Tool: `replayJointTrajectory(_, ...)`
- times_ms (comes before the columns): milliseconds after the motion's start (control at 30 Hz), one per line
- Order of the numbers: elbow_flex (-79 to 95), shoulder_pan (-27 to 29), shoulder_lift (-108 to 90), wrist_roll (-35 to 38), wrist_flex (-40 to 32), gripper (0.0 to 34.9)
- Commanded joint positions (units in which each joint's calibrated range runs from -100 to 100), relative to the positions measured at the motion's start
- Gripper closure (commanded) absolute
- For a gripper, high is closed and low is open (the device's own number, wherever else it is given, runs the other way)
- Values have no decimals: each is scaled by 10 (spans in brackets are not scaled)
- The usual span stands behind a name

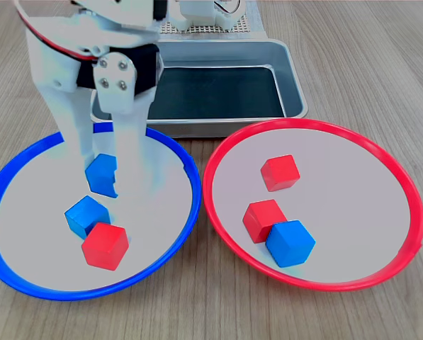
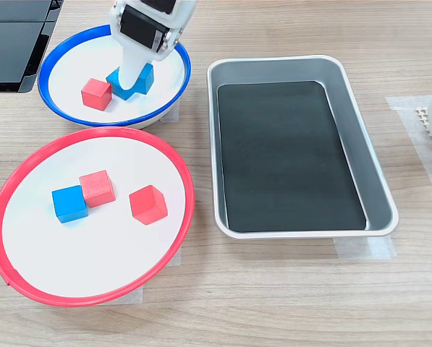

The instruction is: Relocate any misplaced blocks to their matching dishes.

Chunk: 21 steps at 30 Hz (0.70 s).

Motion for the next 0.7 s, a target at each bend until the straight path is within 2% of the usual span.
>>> replayJointTrajectory(0, -21, 7, 1, 2, -5, 346)
replayJointTrajectory(400, -79, 14, 52, 6, 15, 337)
replayJointTrajectory(667, -109, 15, 63, 7, 42, 253)
